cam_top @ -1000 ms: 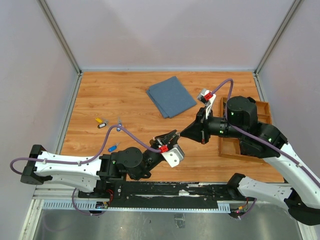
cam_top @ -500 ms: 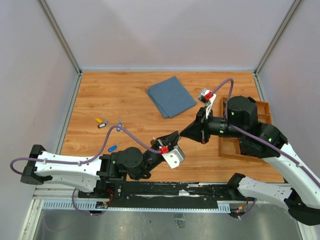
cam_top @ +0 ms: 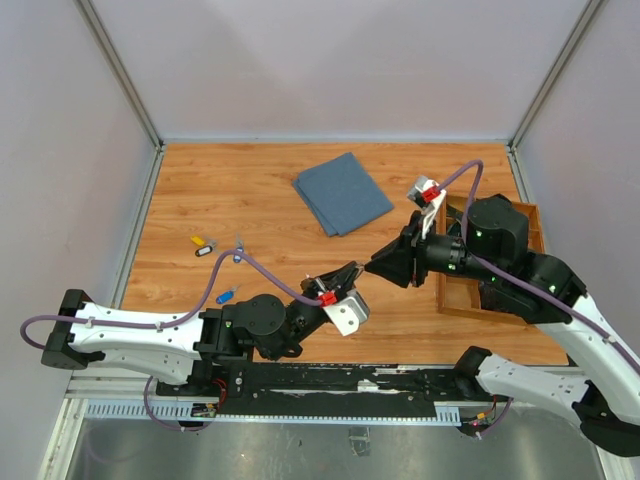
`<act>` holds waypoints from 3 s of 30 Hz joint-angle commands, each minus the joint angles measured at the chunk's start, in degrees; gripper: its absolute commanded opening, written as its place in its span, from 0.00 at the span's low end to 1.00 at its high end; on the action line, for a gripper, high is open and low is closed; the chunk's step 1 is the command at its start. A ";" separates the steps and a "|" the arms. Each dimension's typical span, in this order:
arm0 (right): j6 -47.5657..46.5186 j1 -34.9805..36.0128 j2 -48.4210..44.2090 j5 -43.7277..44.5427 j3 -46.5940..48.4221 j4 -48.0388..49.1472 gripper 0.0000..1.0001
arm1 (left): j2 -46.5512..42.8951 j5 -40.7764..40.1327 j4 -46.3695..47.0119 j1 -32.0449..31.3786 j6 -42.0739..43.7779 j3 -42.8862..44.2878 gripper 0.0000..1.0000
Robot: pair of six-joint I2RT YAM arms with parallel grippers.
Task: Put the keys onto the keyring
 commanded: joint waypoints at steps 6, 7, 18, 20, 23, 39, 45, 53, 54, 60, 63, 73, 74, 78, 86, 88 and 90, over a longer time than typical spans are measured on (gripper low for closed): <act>-0.10 -0.09 -8.16 20.44 -7.07 2.43 0.34 | -0.66 -0.85 -2.86 1.59 -6.81 1.51 0.01; 0.56 -0.09 -8.37 23.18 -7.86 1.43 0.35 | -0.58 -0.10 -5.11 2.71 -8.53 2.48 0.00; 7.06 -0.15 -2.04 30.32 -19.90 -0.99 0.40 | -2.44 -1.50 -13.64 13.50 -19.87 2.31 0.00; 7.14 -0.09 0.75 28.50 -21.73 0.92 0.39 | -2.81 -2.27 -15.08 14.69 -20.72 2.29 0.01; 7.97 -0.17 4.95 25.05 -24.11 4.04 0.40 | -3.72 -3.35 -17.40 16.71 -22.01 2.00 0.01; 17.38 -7.47 30.78 9.34 -29.16 26.18 0.37 | -8.31 -1.58 -25.51 21.06 -29.90 0.10 0.01; 18.79 -9.52 36.41 5.88 -29.94 32.15 0.35 | -12.08 1.14 -23.16 21.07 -30.44 -1.96 0.00; 19.26 -9.69 40.67 3.67 -30.39 35.92 0.27 | -11.04 0.41 -24.97 21.02 -29.36 -1.54 0.01; 19.36 -9.74 41.04 3.93 -30.50 36.05 0.27 | -10.97 0.57 -25.06 21.06 -29.33 -1.58 0.00; 19.15 -9.74 41.75 6.28 -30.92 35.31 0.26 | -11.17 0.67 -24.65 21.06 -28.89 -2.10 0.01; 18.78 -9.73 41.26 7.66 -31.30 34.64 0.26 | -10.86 0.83 -24.72 21.04 -29.07 -1.89 0.01; 18.38 -10.90 41.25 7.36 -32.33 37.02 0.24 | -9.86 1.24 -24.80 21.06 -29.25 -1.02 0.00; 18.36 -10.99 41.33 7.33 -32.31 37.17 0.24 | -9.82 1.36 -24.88 21.07 -29.24 -0.97 0.01; 18.37 -11.16 41.97 6.55 -32.35 38.09 0.23 | -9.84 1.55 -25.28 21.07 -29.49 -0.73 0.00; 18.95 -11.17 42.48 4.15 -32.56 40.29 0.19 | -9.65 1.80 -25.43 21.06 -29.51 -0.53 0.01; 19.02 -11.16 42.56 3.71 -32.62 40.69 0.19 | -9.62 1.82 -25.43 20.99 -29.62 -0.53 0.01; 19.10 -11.16 42.60 3.46 -32.63 40.84 0.18 | -9.63 1.81 -25.59 21.00 -29.71 -0.53 0.00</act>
